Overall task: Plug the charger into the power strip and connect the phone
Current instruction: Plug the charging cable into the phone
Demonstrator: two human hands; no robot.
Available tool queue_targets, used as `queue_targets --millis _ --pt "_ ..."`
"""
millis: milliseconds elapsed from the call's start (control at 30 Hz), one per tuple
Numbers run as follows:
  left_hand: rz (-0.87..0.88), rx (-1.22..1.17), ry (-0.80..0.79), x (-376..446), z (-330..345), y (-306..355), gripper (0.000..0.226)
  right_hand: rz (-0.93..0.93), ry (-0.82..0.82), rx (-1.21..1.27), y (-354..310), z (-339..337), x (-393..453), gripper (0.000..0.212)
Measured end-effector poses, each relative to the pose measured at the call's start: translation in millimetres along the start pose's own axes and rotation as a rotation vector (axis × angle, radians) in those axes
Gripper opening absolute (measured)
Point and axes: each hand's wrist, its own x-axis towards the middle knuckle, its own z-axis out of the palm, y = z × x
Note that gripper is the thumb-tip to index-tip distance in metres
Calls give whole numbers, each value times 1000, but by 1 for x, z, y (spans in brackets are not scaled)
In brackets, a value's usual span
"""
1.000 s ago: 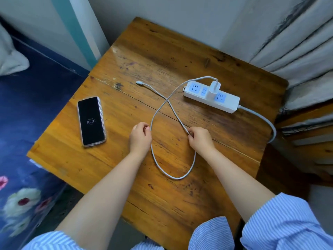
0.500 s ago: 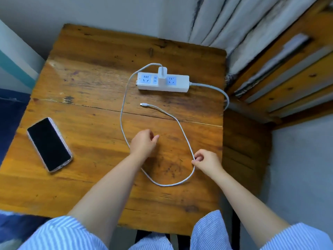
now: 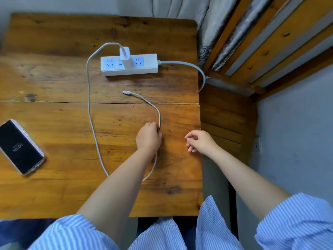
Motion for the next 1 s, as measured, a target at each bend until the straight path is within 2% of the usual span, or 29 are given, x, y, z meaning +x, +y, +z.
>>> queue_targets --millis 167,333,500,567,633,733,833,1000 --pt "94 13 -86 -41 -1 -34 20 -68 66 -36 -17 6 13 18" --pt "61 13 -148 -75 -4 -64 19 -87 229 -185 -34 26 25 25" --pt "-43 -84 47 -92 -24 -92 20 -9 348 -201 -66 46 35 11" --pt "-85 -80 117 -92 -38 -106 23 -81 327 -167 -77 49 34 13" --pt "-141 -48 172 -92 -56 -127 28 -189 246 -113 -89 58 29 22" --pt "-234 72 168 -88 -82 -159 35 -283 182 -40 -110 69 19 29" --pt "-302 299 102 -85 -111 -200 49 -460 136 -111 -138 93 9 22" --pt "-181 627 -40 -73 -145 -273 66 -618 105 -169 -173 144 -5 19"
